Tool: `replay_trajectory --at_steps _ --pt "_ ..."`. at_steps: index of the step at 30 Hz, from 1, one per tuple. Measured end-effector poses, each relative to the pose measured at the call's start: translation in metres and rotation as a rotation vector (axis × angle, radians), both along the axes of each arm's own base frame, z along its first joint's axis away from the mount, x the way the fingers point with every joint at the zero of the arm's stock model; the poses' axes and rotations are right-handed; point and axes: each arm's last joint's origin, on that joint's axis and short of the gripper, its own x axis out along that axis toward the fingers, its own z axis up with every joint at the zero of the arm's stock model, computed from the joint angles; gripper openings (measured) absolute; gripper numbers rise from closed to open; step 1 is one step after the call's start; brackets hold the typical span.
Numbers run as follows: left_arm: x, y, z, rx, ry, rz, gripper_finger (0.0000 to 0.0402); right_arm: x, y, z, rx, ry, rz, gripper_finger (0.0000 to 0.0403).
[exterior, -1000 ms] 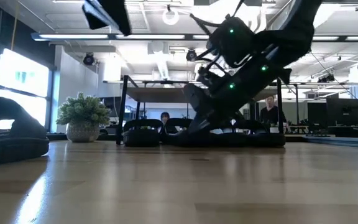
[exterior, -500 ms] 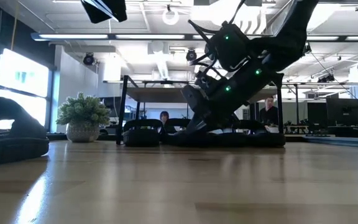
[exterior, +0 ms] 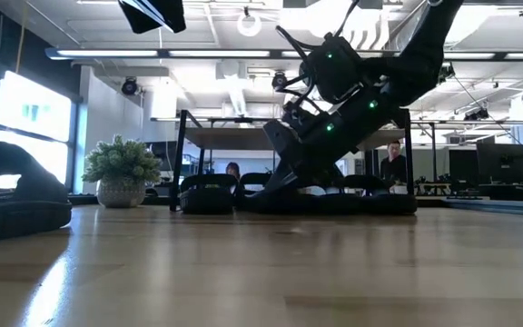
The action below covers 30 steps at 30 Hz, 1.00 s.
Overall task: Pick and place slides into the shelf
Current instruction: Adjust the black slippers under the shelf
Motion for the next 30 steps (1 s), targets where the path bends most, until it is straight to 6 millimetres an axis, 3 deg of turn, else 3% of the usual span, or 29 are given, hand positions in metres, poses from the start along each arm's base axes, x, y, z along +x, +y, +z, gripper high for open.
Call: replay_trajectory --at_steps 9,16,24,30 --pt "-0.002 0.003 -0.001 0.075 0.005 0.054 0.0007 0.005 0.008 0.010 0.043 -0.078 0.131 0.0000" --pt "-0.002 0.022 -0.006 0.161 0.031 0.161 0.0007 -0.004 0.019 0.046 -0.095 -0.065 0.243 0.0000" --pt "-0.005 0.063 -0.065 0.109 0.096 0.209 0.0007 -0.040 0.030 0.102 -0.220 0.008 0.275 0.0000" --pt "-0.010 0.095 -0.094 0.121 0.079 0.278 0.0007 -0.067 0.042 0.120 -0.228 0.095 0.280 0.0000"
